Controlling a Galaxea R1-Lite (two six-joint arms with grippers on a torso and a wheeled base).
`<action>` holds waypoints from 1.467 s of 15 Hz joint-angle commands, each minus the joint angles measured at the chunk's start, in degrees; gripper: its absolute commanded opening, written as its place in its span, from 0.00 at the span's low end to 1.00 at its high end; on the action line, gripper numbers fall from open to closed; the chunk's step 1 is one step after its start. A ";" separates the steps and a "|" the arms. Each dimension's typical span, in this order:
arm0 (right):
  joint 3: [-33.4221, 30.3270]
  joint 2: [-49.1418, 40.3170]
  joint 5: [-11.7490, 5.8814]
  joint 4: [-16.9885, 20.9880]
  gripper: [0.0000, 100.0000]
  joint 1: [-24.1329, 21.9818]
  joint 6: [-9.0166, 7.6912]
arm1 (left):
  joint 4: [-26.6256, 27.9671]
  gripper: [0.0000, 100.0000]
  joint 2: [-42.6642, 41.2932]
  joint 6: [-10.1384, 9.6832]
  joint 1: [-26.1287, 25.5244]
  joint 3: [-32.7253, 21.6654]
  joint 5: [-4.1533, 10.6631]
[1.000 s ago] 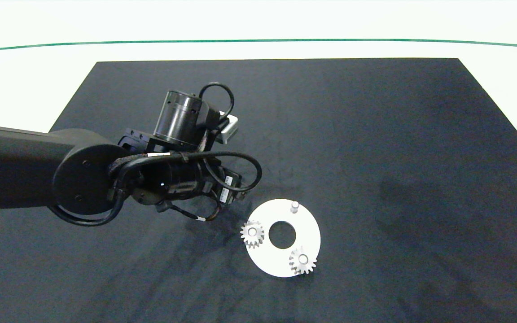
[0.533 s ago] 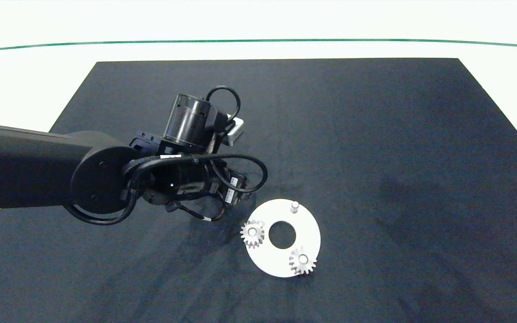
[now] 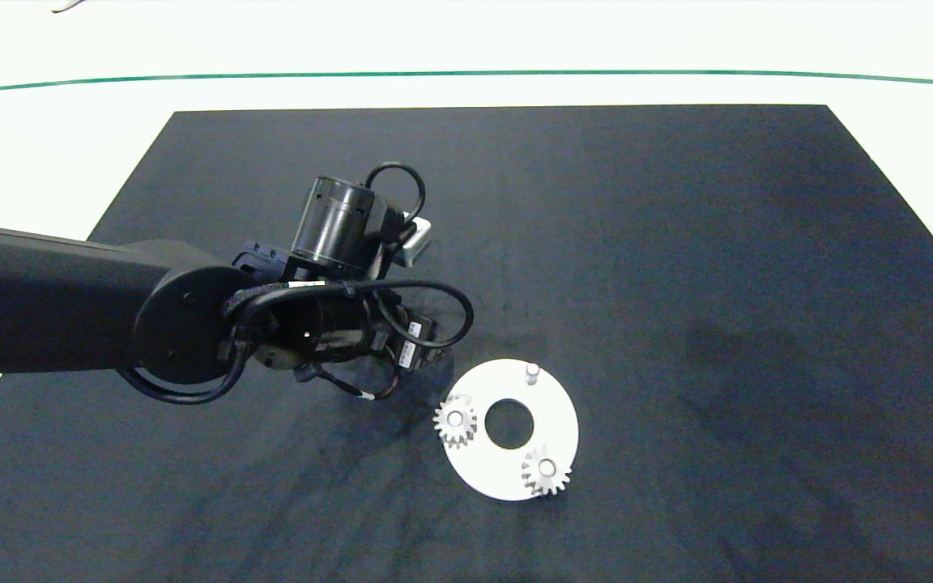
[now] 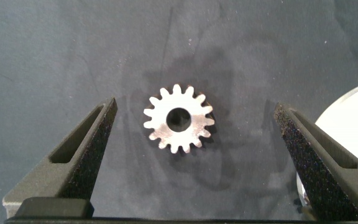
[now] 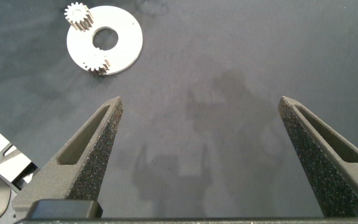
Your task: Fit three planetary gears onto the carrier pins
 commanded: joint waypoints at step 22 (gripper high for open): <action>0.03 0.09 0.03 0.13 1.00 0.03 -0.31 | -0.22 0.57 1.13 0.26 -0.39 -0.12 0.12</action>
